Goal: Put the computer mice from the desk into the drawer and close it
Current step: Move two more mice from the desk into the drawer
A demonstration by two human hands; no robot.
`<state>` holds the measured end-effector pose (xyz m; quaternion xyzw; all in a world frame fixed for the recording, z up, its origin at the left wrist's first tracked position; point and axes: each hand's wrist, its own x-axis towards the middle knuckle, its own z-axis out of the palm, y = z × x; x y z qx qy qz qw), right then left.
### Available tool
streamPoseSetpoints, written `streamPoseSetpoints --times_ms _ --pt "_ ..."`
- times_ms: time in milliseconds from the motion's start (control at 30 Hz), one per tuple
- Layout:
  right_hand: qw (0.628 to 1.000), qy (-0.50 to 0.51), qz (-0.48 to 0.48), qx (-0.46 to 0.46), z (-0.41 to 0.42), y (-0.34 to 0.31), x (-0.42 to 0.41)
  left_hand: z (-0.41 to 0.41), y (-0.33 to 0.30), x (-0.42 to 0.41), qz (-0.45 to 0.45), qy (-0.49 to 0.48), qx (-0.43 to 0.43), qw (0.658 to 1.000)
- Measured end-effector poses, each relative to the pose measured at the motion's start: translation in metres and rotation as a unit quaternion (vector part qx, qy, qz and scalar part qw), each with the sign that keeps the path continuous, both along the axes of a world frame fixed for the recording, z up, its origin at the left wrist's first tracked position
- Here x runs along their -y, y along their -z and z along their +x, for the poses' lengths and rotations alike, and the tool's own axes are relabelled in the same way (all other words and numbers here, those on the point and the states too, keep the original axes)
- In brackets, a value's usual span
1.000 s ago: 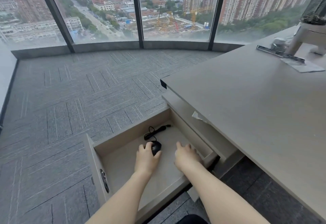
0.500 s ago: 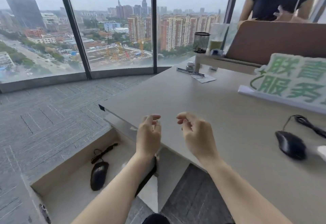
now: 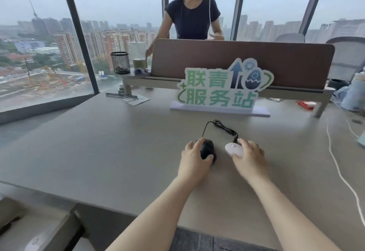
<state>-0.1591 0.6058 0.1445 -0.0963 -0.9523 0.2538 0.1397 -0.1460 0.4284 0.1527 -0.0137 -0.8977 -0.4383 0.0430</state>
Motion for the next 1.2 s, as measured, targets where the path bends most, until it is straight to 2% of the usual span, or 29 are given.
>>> streamPoseSetpoints --times_ms 167,333,400,500,633,800,1033,1200 --pt "0.999 -0.043 -0.010 0.002 0.000 0.012 -0.011 -0.024 0.008 -0.033 -0.116 -0.050 -0.009 0.992" --pt "0.998 -0.042 -0.038 -0.018 0.006 0.009 -0.009 -0.033 0.007 -0.034 -0.146 -0.081 -0.019 0.986" --pt "0.994 -0.032 -0.095 -0.033 0.012 0.002 -0.005 -0.028 0.006 -0.021 -0.131 -0.085 -0.028 0.987" --pt "0.983 -0.036 -0.159 -0.080 0.026 -0.013 0.016 -0.008 -0.005 0.012 -0.046 -0.098 -0.082 0.991" --pt "0.948 -0.095 -0.252 -0.168 0.047 -0.041 0.073 0.032 -0.041 0.071 0.035 -0.149 -0.185 0.971" --pt "0.899 -0.204 -0.317 -0.222 0.080 -0.083 0.167 0.096 -0.092 0.160 0.022 -0.219 -0.269 0.938" --pt "0.868 -0.349 -0.319 -0.154 0.128 -0.080 0.309 0.193 -0.110 0.286 -0.015 -0.344 -0.299 0.890" --pt "0.848 -0.450 -0.276 -0.049 0.165 -0.043 0.406 0.248 -0.073 0.364 -0.040 -0.427 -0.236 0.872"
